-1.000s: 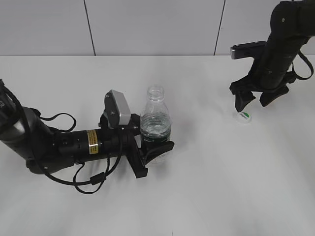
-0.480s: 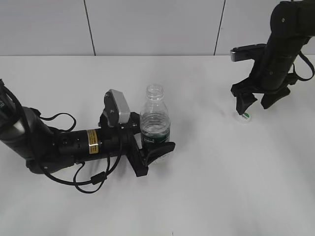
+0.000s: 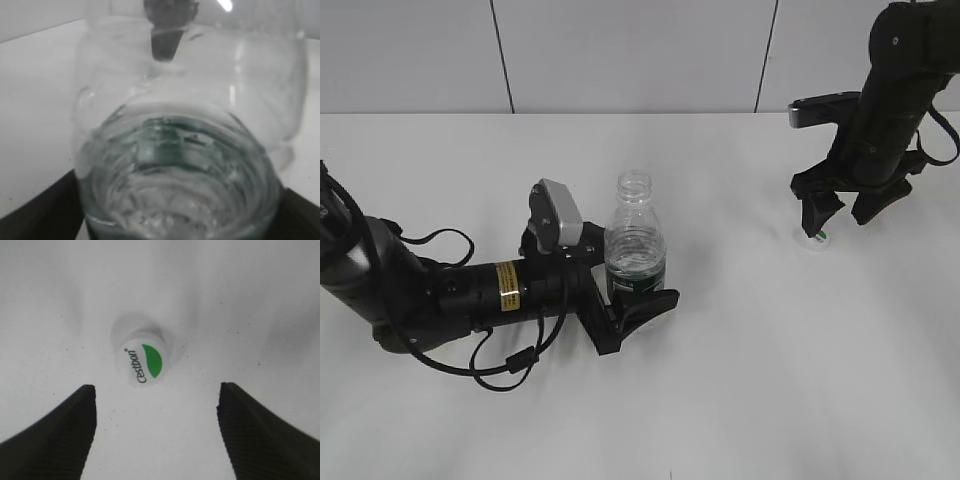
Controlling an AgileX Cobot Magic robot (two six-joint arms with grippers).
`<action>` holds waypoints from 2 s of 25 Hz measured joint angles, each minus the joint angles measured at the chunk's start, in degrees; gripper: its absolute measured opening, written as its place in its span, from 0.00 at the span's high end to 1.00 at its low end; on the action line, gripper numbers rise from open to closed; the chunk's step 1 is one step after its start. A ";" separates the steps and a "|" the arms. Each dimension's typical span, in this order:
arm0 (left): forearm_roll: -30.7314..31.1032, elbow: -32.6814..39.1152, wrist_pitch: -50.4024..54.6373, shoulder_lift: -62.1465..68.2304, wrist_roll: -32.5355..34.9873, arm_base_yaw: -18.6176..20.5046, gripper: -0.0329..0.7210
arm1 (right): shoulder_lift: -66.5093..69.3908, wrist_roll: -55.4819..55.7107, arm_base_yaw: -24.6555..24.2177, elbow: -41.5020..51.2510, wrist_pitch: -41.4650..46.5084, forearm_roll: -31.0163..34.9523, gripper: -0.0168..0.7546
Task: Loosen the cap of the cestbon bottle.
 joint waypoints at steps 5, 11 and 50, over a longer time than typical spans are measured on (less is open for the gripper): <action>0.05 0.00 0.00 -1.68 -2.47 0.00 0.19 | 0.00 -0.22 0.00 0.00 0.00 -0.10 0.23; 0.11 0.00 0.00 -5.36 -3.90 0.00 0.19 | 0.00 -0.84 0.00 0.00 0.06 -0.10 0.23; -20.18 0.05 49.28 -45.05 -19.85 4.24 0.22 | -11.83 -1.07 0.00 0.00 5.63 0.63 0.23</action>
